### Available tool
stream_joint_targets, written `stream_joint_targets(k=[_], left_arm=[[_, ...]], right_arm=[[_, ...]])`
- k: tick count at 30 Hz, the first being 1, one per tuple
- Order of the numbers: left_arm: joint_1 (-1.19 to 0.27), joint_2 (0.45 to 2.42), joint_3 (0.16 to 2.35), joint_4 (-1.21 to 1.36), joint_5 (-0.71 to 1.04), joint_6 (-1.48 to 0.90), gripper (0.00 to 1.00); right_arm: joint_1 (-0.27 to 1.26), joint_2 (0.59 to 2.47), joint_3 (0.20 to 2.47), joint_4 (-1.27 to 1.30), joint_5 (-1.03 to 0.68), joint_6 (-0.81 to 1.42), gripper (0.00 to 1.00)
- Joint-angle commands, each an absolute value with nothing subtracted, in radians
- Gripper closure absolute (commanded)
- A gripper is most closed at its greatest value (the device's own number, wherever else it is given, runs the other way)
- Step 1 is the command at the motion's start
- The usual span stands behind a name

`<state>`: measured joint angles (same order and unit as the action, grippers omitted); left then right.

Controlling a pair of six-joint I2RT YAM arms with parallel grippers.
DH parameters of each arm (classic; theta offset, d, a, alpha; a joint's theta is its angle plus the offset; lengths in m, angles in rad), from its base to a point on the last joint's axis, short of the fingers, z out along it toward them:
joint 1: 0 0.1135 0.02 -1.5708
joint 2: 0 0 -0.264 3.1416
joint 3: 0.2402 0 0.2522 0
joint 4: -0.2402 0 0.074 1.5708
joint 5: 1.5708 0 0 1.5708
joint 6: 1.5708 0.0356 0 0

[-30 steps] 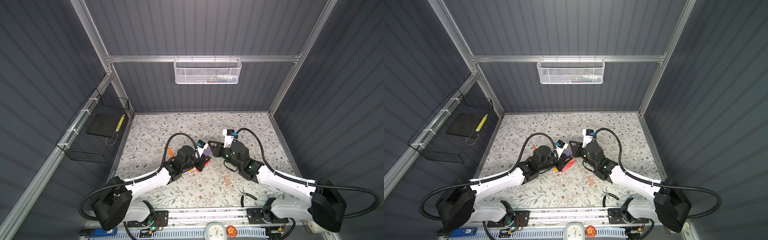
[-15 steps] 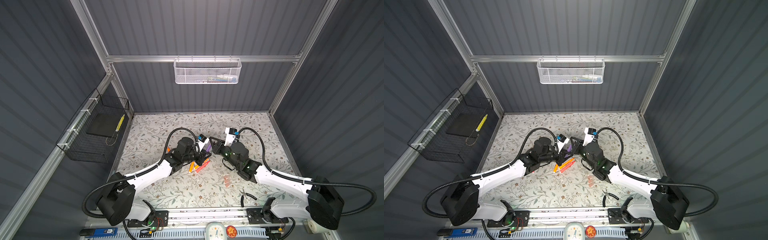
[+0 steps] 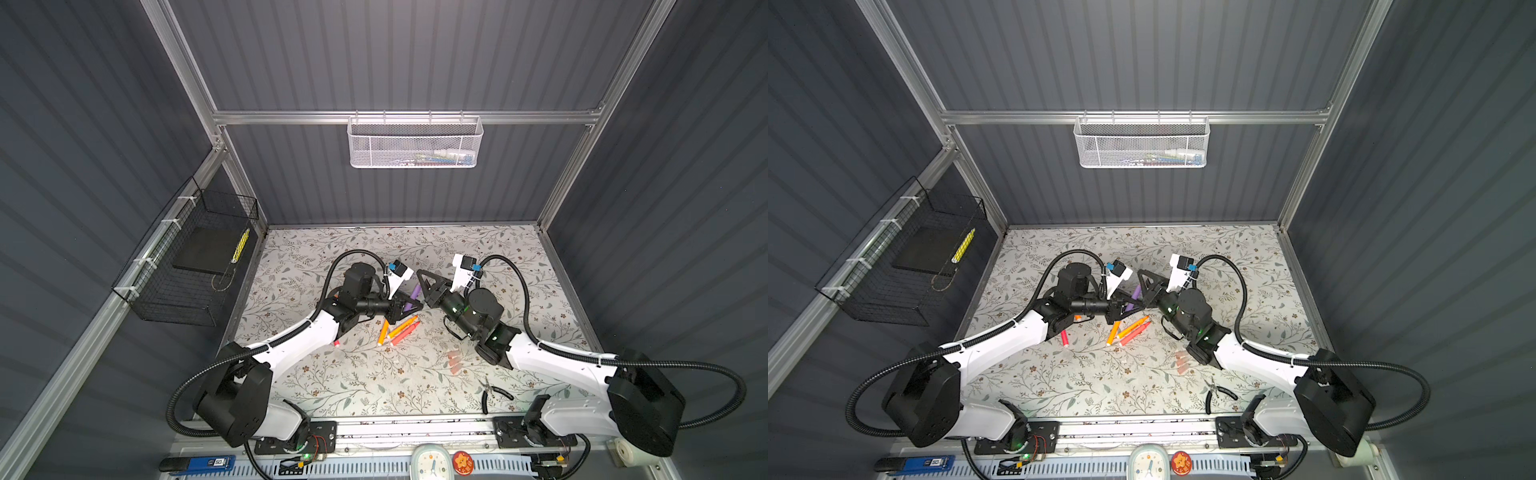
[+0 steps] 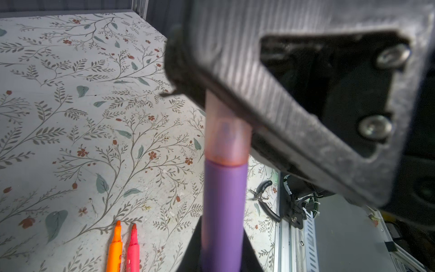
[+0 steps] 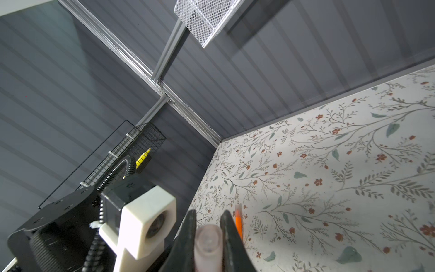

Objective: Insert the pens into the pen caps

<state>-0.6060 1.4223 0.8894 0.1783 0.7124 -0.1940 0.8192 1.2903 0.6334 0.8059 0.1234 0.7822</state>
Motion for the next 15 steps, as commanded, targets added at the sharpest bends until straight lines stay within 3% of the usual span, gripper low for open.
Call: stream_joint_targets(k=[1,8,15], left_arm=[[-0.477,1.406,0.989,0.507,0.415,-0.33,1.0],[-0.52,1.318,0.99,0.354,0.104,-0.173,1.0],[-0.641,1.284,0.992,0.322,-0.076,-0.059,1.0]], right_arm=[[0.953,1.298,0.568,0.688,-0.304,0.818,1.0],[1.023,1.295,0.674,0.381,-0.099,0.768,1.0],[1.052,1.321,0.707,0.332,-0.07,0.768,1.0]])
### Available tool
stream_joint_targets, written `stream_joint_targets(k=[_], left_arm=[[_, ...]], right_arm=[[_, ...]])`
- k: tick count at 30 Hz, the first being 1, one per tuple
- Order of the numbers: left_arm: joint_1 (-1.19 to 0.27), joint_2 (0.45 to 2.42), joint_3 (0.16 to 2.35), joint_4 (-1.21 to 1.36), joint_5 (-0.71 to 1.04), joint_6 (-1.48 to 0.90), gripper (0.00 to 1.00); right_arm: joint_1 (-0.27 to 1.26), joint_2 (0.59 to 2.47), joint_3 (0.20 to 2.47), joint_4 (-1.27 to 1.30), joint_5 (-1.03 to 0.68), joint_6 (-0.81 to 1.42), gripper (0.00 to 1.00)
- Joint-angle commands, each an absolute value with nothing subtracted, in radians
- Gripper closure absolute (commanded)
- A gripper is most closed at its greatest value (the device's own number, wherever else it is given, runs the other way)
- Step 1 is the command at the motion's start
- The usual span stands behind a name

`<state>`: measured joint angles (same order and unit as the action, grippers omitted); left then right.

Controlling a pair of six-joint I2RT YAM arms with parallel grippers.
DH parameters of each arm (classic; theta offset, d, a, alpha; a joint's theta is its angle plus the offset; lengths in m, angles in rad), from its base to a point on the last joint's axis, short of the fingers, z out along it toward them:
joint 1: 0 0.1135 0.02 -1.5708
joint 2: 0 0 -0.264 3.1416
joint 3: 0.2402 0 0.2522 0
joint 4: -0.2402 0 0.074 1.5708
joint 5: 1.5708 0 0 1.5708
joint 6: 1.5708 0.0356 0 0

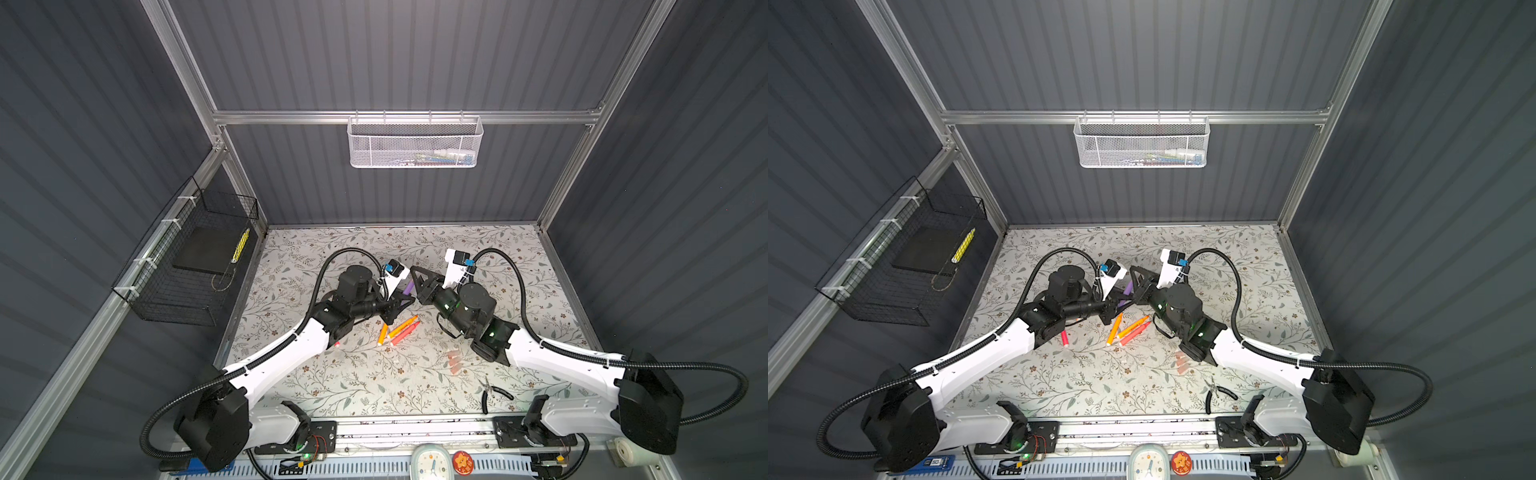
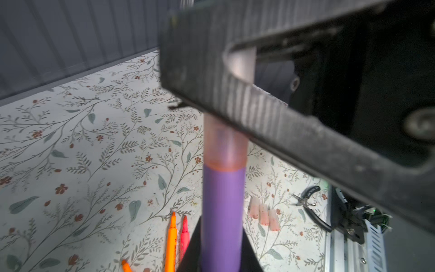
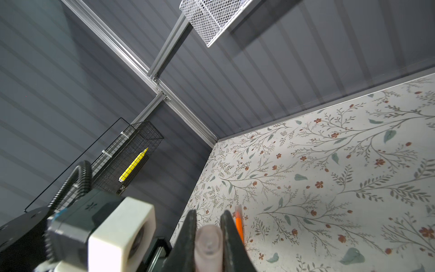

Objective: Insert the pens into the pen caps

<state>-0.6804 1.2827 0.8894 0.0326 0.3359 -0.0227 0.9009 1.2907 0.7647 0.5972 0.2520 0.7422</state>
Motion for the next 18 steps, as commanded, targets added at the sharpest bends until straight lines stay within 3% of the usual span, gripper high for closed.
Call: stream_joint_targets(k=[1,9,14,18], left_arm=[[-0.641,1.287,0.994,0.321,-0.07,-0.068,1.0],[-0.641,1.285,0.932,0.311,-0.062,-0.127,1.0],[-0.641,1.288,0.837,0.224,-0.126,-0.263,1.0],[-0.619,1.357,0.836,0.029,-0.272,-0.362,1.0]], right_arm=[[1.052,1.321,0.704,0.337,-0.066,0.769,1.0],[1.045,1.275,0.666,0.363,-0.035,0.764,1.0],[1.03,1.206,0.632,0.35,0.036,0.754,0.73],[1.008,1.13,0.588,0.33,0.123,0.759,0.41]])
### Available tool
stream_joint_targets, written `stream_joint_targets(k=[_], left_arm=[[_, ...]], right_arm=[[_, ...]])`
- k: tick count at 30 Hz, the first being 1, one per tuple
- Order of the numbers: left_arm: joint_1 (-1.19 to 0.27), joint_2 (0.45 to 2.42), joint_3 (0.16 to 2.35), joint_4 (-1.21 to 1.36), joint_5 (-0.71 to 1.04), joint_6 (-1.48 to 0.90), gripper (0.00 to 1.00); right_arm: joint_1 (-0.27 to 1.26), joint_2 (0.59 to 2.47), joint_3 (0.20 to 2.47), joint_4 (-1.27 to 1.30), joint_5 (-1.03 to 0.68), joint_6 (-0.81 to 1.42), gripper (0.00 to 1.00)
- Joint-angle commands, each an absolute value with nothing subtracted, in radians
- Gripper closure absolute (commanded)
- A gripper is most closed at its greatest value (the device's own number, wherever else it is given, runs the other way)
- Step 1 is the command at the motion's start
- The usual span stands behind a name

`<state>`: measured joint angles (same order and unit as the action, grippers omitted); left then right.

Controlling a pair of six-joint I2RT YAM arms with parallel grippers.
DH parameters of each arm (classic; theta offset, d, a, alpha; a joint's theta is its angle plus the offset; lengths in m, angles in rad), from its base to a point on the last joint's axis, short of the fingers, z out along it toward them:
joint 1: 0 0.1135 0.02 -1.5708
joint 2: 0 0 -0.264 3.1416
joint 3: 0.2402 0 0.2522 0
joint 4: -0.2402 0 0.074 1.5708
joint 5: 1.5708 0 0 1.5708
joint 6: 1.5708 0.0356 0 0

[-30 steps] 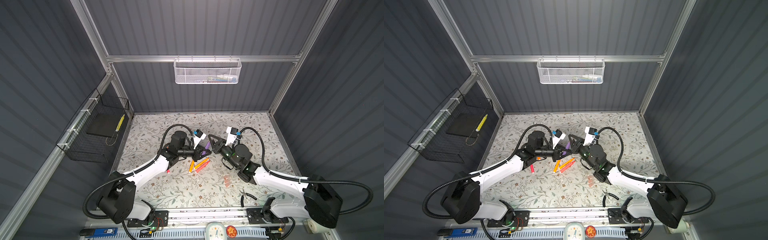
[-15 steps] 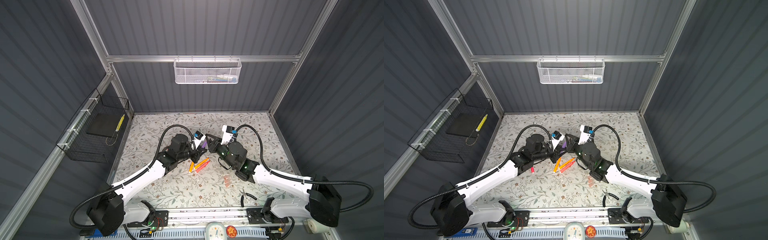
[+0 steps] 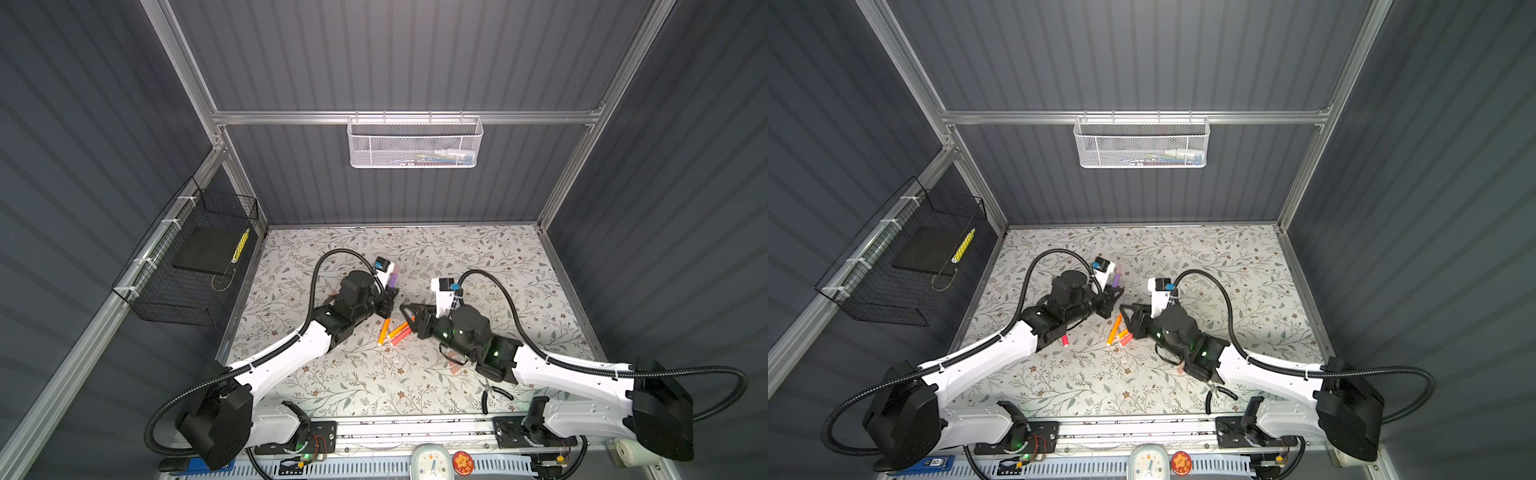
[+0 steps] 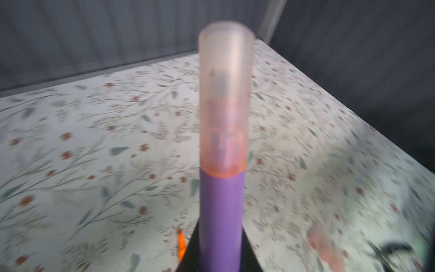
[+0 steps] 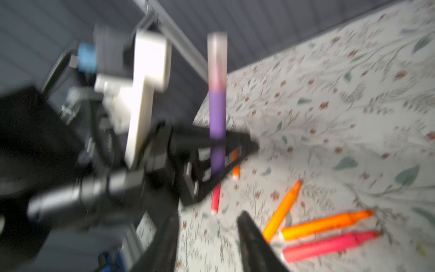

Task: Insert the pens into the pen caps
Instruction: 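Lower the capped purple marker with the left gripper while the right withdraws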

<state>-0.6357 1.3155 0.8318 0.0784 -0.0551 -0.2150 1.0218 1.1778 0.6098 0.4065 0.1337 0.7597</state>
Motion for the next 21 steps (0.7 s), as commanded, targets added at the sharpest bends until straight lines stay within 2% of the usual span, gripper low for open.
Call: stream_joint_targets(k=[1,5,8,21], left_arm=[[-0.598,1.384,0.836,-0.012,-0.291,-0.391,1.0],[-0.516,1.491,0.819,-0.082,-0.289,-0.489,1.0],[-0.514,1.564,0.821,-0.091,-0.336,-0.509,1.0],[-0.511,1.774,0.939,-0.225,-0.389,-0.548,1.0]], right_arm=[[1.002,1.111,0.574,0.328,0.146,0.762,0.36],[0.987,1.046,0.539,0.294,0.254,0.784,0.21],[0.973,1.038,0.528,0.275,0.296,0.802,0.17],[0.95,1.113,0.567,0.232,0.286,0.818,0.13]])
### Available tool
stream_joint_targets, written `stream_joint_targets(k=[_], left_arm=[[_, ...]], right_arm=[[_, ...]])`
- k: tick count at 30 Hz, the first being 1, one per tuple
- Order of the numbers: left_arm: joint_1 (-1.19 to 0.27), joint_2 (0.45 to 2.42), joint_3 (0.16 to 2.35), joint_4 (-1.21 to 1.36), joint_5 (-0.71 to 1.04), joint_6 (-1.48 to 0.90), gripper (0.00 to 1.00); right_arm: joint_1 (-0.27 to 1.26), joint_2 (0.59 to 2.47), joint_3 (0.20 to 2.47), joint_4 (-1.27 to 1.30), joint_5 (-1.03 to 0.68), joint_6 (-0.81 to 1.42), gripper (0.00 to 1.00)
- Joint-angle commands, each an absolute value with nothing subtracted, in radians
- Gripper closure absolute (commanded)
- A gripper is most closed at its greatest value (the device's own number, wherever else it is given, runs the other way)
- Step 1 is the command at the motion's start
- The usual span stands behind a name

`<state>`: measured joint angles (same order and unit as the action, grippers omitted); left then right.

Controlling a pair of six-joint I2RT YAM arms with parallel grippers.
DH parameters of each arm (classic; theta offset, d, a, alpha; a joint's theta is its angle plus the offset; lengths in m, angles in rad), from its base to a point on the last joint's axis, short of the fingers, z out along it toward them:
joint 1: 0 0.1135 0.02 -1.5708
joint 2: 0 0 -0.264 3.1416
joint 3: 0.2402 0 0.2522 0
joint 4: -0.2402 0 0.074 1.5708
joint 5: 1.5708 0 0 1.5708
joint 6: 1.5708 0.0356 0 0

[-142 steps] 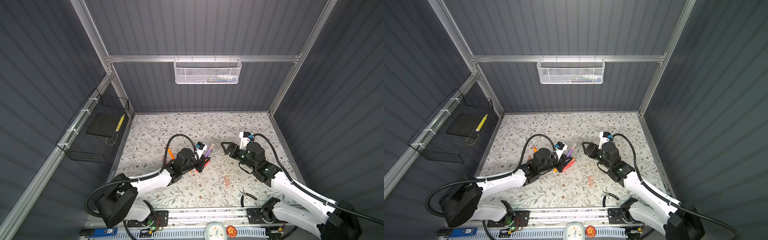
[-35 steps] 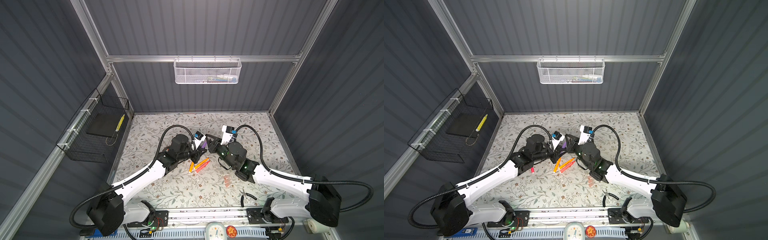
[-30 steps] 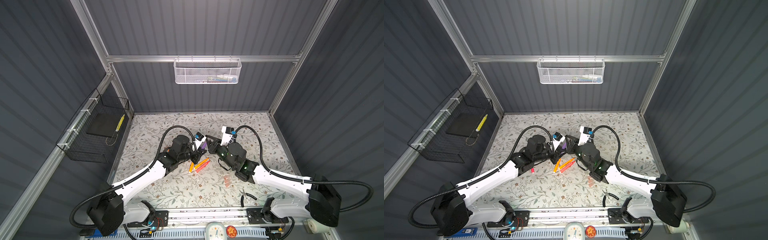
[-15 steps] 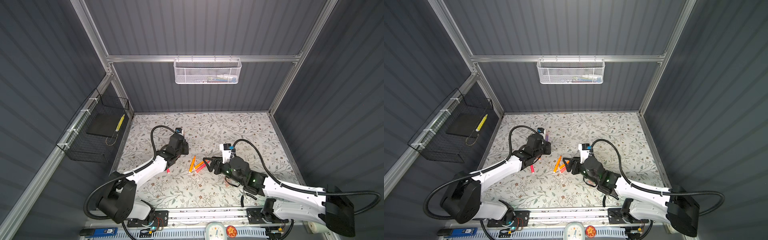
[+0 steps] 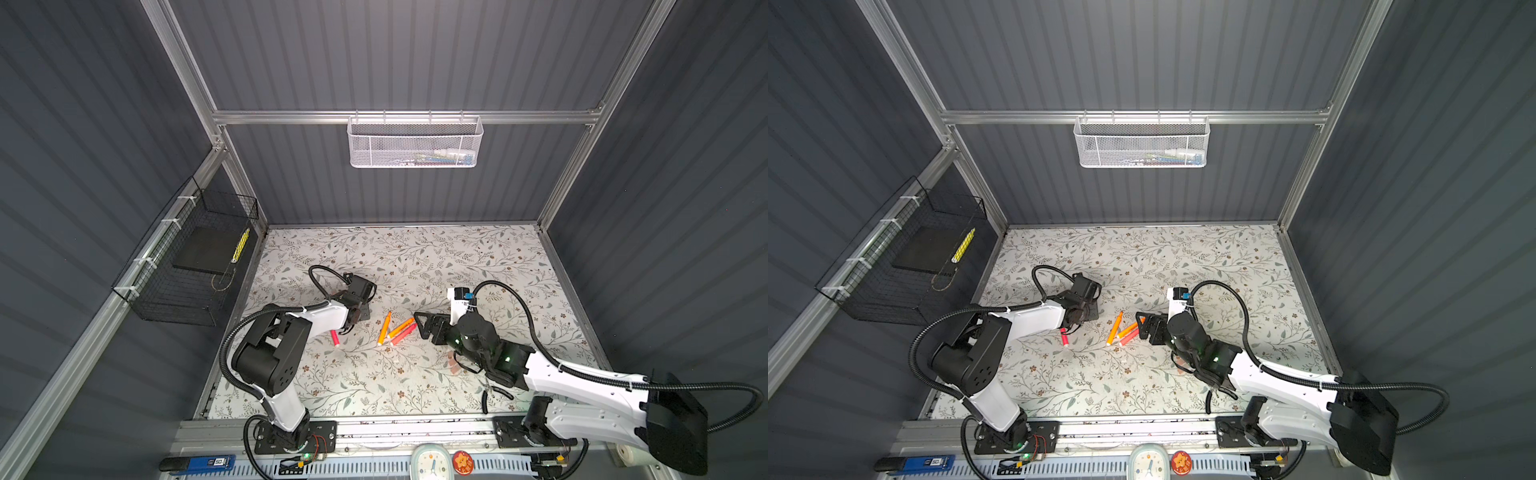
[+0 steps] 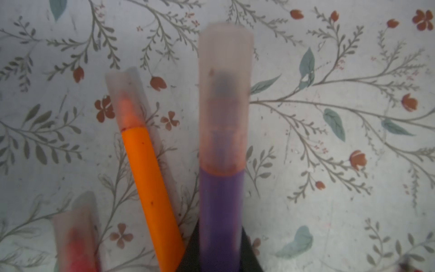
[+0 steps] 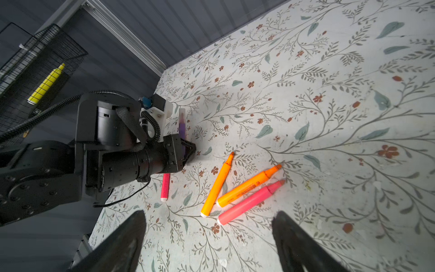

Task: Insert the pens into the pen caps
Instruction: 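Lower the capped purple marker with the left gripper while the right withdraws, then grasp an orange marker on the table with the left gripper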

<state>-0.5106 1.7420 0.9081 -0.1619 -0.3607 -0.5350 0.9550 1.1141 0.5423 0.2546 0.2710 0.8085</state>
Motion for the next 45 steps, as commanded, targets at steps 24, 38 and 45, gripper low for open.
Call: stream_joint_targets(k=[24,38,45], left_arm=[[-0.508,1.695,0.923,-0.166,-0.322,-0.435,0.56],[-0.546,1.298,0.733,-0.133,-0.154,-0.564,0.47],[-0.688,1.291,0.698,-0.167,-0.171,-0.606,0.47]], right_arm=[[0.946,1.153,0.589,0.215,0.244,0.808,0.14],[0.945,1.151,0.592,0.211,0.238,0.807,0.14],[0.944,1.149,0.589,0.209,0.241,0.808,0.14]])
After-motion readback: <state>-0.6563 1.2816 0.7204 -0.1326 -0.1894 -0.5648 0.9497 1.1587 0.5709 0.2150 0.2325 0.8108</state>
